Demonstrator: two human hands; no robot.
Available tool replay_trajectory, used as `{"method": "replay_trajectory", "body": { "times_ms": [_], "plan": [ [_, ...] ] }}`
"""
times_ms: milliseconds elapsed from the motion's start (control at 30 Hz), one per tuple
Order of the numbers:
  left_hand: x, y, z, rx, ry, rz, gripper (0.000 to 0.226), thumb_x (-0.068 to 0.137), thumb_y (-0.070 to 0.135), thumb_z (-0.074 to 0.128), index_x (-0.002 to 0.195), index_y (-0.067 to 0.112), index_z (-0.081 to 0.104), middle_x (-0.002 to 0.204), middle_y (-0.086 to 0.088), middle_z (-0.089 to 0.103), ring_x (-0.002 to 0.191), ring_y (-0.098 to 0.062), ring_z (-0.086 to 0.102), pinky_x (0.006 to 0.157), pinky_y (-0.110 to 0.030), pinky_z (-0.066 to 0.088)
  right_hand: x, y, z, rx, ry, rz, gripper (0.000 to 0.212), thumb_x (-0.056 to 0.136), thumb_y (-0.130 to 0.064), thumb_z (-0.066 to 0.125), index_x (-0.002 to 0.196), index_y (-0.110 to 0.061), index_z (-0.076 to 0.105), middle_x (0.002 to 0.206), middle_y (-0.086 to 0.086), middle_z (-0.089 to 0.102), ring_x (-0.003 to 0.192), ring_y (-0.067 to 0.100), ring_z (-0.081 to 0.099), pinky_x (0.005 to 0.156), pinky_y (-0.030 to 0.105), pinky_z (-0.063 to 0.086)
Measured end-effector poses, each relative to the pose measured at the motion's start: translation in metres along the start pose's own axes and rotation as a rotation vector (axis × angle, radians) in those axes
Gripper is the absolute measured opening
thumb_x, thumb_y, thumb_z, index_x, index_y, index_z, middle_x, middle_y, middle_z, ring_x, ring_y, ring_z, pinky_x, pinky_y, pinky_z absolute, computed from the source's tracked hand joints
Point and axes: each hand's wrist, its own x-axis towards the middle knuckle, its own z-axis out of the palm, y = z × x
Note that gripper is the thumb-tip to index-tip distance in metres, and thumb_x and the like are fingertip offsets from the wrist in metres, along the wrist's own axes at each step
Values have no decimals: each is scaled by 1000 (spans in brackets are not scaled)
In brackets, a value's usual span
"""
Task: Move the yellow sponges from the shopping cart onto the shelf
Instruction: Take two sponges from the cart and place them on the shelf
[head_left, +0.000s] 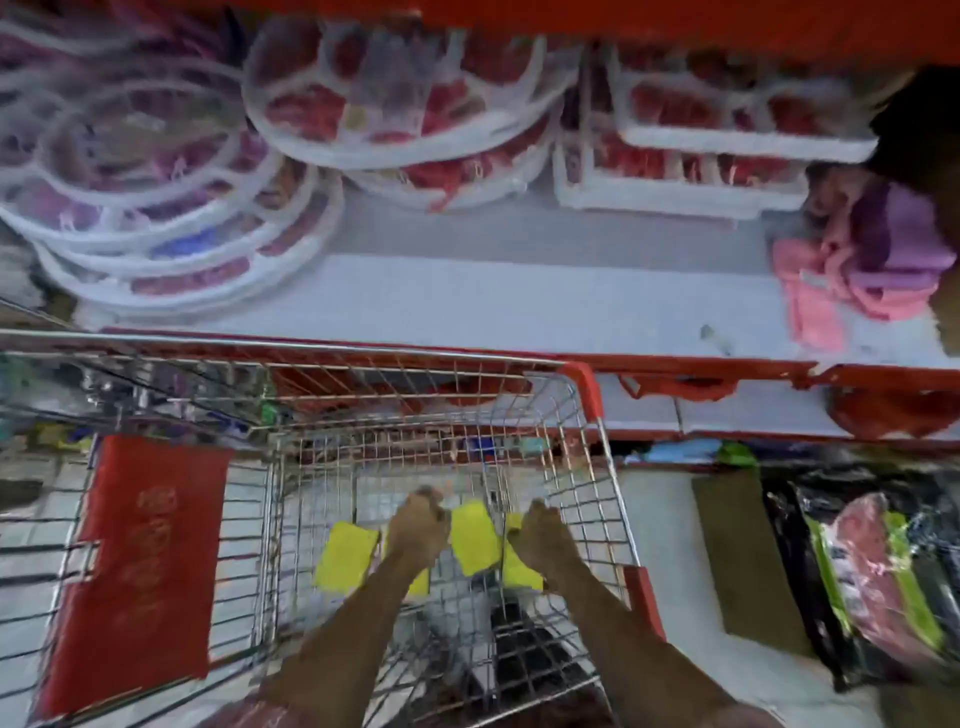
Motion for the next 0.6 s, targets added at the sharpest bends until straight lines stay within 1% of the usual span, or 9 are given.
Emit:
{"method": "replay_trajectory", "body": {
  "times_ms": [67,100,133,167,200,233,300,433,600],
  "plan": [
    [11,-17,27,-54,-127,-149,17,95,14,49,82,15,61,82,-8,56,79,-22,48,76,-32,42,13,14,17,46,-14,149,51,96,-21,47,140,3,36,145,22,40,132,35,43,107,36,40],
    [14,-25,41,-86,-175,-215,29,95,12,50,66,15,54,70,-8,51,70,-24,48,72,-32,41,17,21,26,60,-24,192,48,95,-19,46,138,3,38,144,21,42,131,34,44,107,37,40],
    [17,-31,52,-96,-211,-259,33,94,11,50,60,10,50,65,-12,50,64,-25,50,68,-33,37,22,27,32,78,-31,222,49,95,-18,45,139,4,37,144,21,42,132,34,43,107,36,39],
    [17,-31,59,-109,-244,-305,26,93,11,51,69,3,59,74,-20,58,68,-29,57,67,-34,36,26,30,38,101,-51,253,53,96,-18,44,141,6,32,146,21,40,134,34,42,108,36,39],
    [20,-31,69,-110,-265,-337,21,93,13,52,96,-4,65,101,-27,64,87,-34,63,68,-36,40,32,33,44,114,-63,286,58,97,-19,44,144,8,25,148,22,37,135,33,42,108,36,40],
    [27,-30,75,-123,-242,-367,37,93,15,52,124,-3,56,126,-24,60,106,-36,62,75,-39,46,37,35,47,127,-50,302,63,97,-21,44,146,8,17,150,22,35,136,33,41,108,36,40],
    [32,-26,85,-125,-222,-402,60,94,20,53,146,0,31,143,-19,49,120,-34,56,89,-38,49,43,37,52,124,-52,332,69,98,-22,44,150,5,6,152,22,33,136,34,42,107,38,41],
    [45,-21,101,-224,-185,-451,69,91,25,60,147,0,26,144,-19,48,123,-35,54,93,-40,49,49,41,58,165,-14,344,67,97,-21,47,148,0,9,144,22,44,128,36,51,101,41,46],
    [55,-23,101,-161,-67,-463,62,87,39,64,130,-4,50,135,-22,52,120,-37,54,97,-44,50,49,37,54,181,76,296,68,91,-20,59,143,-3,19,139,21,50,121,36,57,97,42,49]
  ]
}}
